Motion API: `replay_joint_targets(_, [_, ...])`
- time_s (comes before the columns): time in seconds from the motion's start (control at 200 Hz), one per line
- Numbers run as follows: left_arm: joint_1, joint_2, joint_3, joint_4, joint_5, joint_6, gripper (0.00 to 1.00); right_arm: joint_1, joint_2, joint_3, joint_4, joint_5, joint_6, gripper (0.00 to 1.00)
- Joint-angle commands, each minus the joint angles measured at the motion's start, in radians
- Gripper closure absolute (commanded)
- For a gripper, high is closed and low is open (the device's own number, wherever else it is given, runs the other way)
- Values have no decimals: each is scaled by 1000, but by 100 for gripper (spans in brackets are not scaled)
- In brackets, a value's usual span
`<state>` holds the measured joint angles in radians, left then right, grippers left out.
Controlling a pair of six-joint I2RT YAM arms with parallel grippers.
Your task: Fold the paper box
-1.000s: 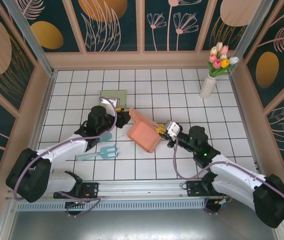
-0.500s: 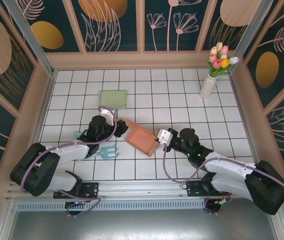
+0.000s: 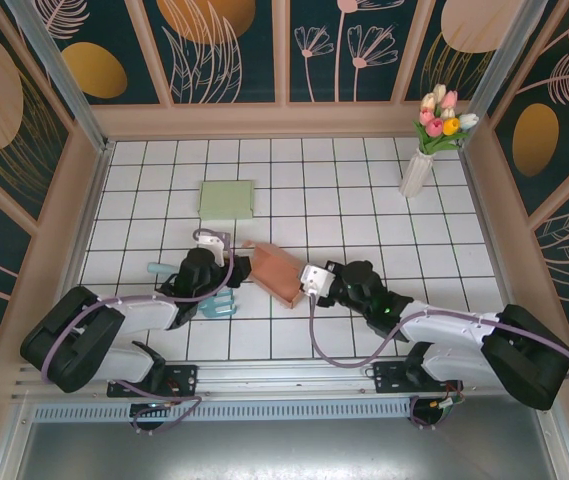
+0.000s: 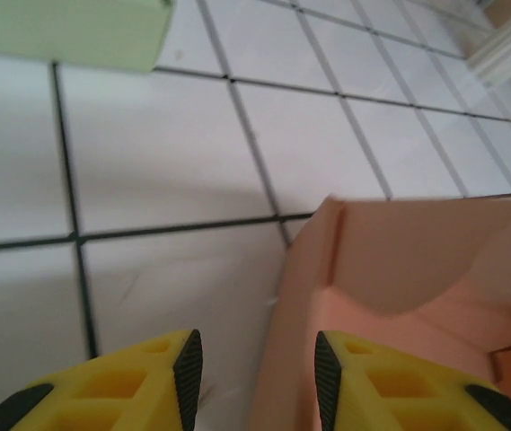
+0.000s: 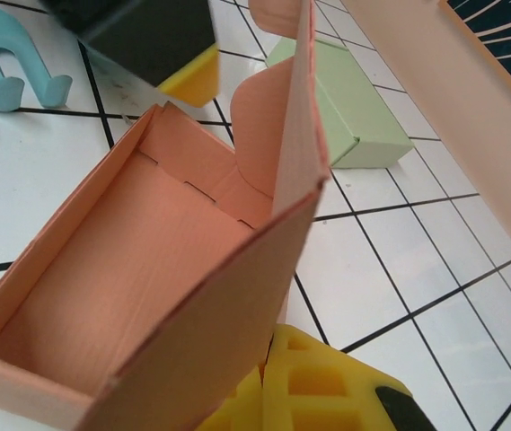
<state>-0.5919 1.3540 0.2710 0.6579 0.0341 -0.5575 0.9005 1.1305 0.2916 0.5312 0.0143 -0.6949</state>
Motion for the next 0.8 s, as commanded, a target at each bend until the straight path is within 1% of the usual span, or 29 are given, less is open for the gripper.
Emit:
replay_joint_targets(0.0, [-5, -58, -32, -43, -122, -35, 59, 26, -8, 24, -101, 90, -33, 98])
replay_joint_targets(0.1, [-5, -169, -57, -112, -200, -58, 59, 64, 14, 39, -135, 158, -41, 98])
replay_joint_targets(0.215, [-4, -376, -70, -229, -281, -78, 58, 102, 54, 52, -156, 223, -54, 98])
replay_joint_targets(0.305, [-4, -526, -54, -317, -296, -81, 55, 121, 82, 60, -165, 251, -65, 97])
replay_joint_targets(0.395, [-4, -601, -10, -385, -295, -83, 53, 138, 97, 71, -178, 271, -77, 96])
replay_joint_targets(0.505, [-5, -575, 60, -421, -285, -62, 53, 153, 110, 81, -203, 289, -90, 94])
replay_joint_targets(0.636, [-6, -419, 156, -420, -250, -50, 54, 164, 125, 89, -219, 303, -97, 91])
replay_joint_targets(0.731, [-24, -310, 206, -391, -229, -42, 55, 175, 139, 93, -228, 317, -98, 75])
replay_joint_targets(0.796, [-48, -255, 229, -367, -233, -34, 55, 184, 146, 98, -236, 328, -100, 72])
